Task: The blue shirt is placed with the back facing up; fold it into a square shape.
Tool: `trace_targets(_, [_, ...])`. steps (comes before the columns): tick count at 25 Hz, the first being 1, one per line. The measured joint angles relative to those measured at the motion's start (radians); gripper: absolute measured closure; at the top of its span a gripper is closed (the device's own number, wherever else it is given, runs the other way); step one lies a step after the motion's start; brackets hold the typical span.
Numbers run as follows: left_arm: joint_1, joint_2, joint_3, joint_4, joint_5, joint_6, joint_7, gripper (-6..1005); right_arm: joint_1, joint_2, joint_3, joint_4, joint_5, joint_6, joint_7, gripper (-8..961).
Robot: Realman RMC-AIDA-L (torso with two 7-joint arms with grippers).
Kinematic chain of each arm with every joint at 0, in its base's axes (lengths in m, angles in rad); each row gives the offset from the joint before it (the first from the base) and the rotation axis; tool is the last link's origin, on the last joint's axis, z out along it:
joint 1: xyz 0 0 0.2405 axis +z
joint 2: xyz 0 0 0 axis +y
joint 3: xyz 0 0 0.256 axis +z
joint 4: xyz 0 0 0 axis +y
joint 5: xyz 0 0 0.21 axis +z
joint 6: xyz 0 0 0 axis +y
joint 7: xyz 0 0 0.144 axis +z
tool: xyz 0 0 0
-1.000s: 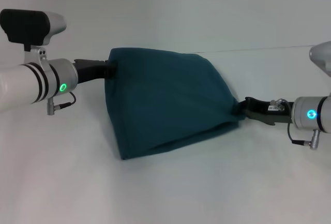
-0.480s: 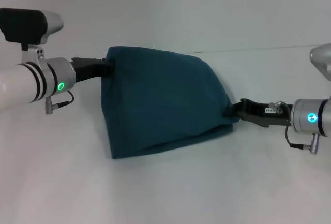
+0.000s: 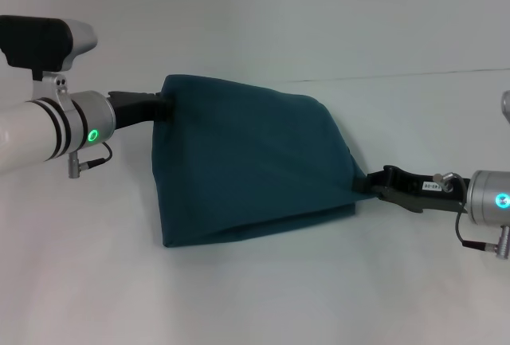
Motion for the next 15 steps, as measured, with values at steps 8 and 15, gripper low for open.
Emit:
trace_targets(8, [0.0, -0.002, 0.001, -0.002, 0.002, -0.008, 0.0, 926, -0.022, 0.003, 0.0, -0.012, 0.001, -0.027, 0.002, 895])
trace_targets(15, [0.006, -0.005, 0.003, -0.002, 0.003, -0.009, 0.0, 916, -0.044, -0.003, 0.014, -0.017, 0.001, -0.037, -0.004, 880])
